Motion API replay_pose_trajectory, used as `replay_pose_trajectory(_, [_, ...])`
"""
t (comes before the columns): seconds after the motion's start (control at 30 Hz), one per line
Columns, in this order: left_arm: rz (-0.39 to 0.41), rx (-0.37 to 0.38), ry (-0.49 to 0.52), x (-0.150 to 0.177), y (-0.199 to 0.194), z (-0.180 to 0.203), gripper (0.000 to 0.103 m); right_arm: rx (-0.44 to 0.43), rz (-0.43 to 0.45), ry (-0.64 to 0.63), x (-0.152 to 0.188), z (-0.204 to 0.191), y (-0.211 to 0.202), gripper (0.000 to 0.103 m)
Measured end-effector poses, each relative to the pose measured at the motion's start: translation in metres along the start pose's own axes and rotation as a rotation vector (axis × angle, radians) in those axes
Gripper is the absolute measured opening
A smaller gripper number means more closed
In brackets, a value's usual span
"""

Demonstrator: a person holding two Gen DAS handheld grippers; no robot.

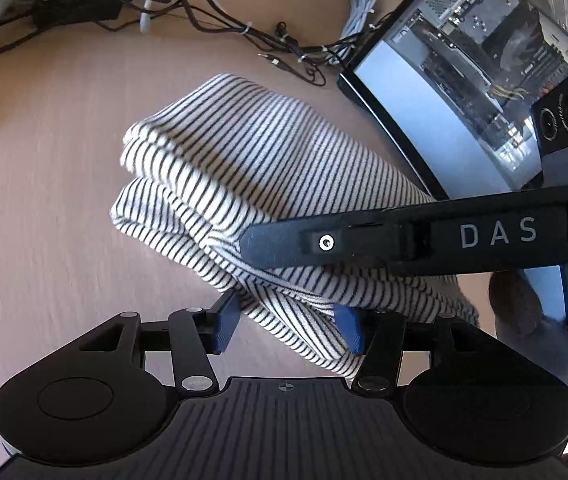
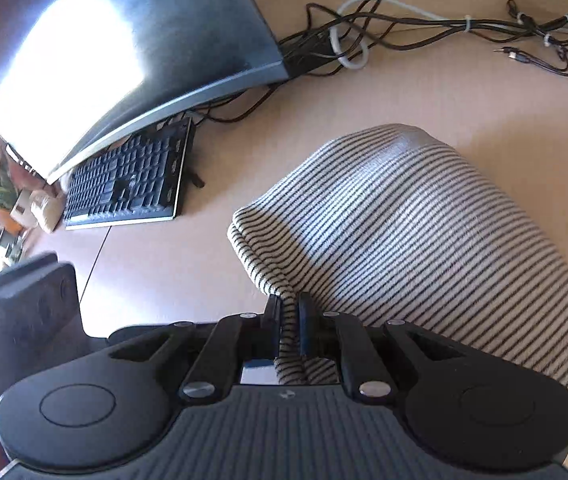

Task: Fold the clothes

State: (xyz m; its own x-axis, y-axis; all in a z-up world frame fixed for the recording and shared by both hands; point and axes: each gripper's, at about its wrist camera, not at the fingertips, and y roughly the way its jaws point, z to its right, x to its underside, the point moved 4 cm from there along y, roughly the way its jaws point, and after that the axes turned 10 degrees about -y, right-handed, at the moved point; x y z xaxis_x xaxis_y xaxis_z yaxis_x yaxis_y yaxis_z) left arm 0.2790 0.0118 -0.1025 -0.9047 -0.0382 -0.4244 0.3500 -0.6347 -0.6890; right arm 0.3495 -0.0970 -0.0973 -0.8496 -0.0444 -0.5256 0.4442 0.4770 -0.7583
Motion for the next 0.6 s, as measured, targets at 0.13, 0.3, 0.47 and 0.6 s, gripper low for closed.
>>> replay_pose_trajectory(0.13, [-0.020,-0.015,0.006,-0.001,-0.006,-0.002,0.058,-0.030,0.004,0.018,0.001,0.007,-0.002,0.006])
replay_pose_trajectory(0.3, [0.027,-0.106,-0.014,-0.009,-0.038,-0.023,0.067,-0.052,0.045,0.018,0.007,0.011,-0.004,0.006])
replay_pose_trajectory(0.47, [0.161,-0.049,-0.129,-0.044,-0.082,-0.030,0.067,0.031,0.096,-0.107,0.017,-0.006,-0.004,0.006])
replay_pose_trajectory(0.6, [0.171,0.060,-0.120,-0.064,-0.077,-0.006,0.068,0.130,0.127,-0.235,0.025,-0.025,-0.003,0.006])
